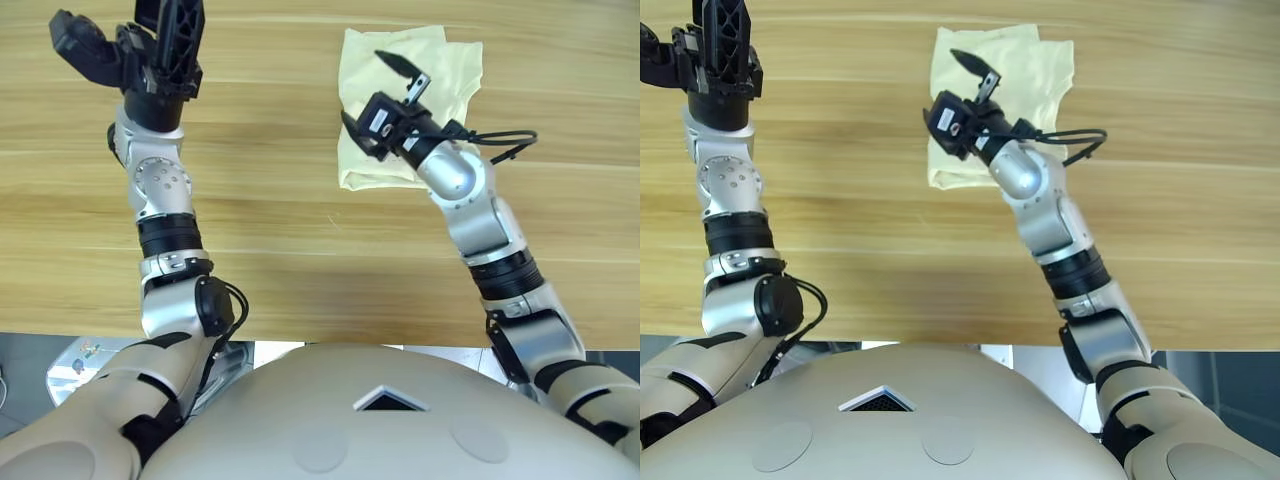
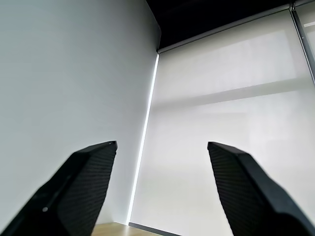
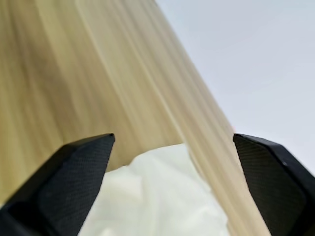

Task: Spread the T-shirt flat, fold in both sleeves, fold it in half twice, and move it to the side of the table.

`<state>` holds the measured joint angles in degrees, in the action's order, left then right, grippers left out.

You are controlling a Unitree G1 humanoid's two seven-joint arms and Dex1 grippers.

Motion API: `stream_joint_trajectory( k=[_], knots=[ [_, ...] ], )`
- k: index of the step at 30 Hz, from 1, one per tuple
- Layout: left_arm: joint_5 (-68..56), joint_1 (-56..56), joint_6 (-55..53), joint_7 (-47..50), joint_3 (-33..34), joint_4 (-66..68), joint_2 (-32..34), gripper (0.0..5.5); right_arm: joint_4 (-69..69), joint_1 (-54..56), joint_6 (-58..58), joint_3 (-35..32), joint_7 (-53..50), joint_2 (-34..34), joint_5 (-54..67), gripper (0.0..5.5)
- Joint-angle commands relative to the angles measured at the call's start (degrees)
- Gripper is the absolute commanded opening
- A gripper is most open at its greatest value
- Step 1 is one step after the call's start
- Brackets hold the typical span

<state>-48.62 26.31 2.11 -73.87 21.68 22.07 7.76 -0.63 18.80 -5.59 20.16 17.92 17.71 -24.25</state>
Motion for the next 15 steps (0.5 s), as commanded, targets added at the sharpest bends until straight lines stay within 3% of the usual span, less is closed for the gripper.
stream_joint_trajectory(
  k=[1, 10, 15],
  knots=[
    [0.65, -0.25, 0.54, -0.06, -0.07, 0.22, 0.28, 3.45, -12.12, 8.82, 1.75, -1.73, -5.77, 0.52, -3.11, 4.47],
    [0.79, -0.86, 1.03, 0.17, -0.46, -0.08, -0.16, 3.45, -52.59, 24.97, 8.11, 3.66, -24.50, -1.82, -12.88, 4.47],
    [1.01, -0.90, 1.32, 0.17, -0.76, 0.02, -0.15, 3.45, -67.64, 27.32, 10.95, 6.50, -27.05, -2.36, -14.47, 4.47]
  ],
)
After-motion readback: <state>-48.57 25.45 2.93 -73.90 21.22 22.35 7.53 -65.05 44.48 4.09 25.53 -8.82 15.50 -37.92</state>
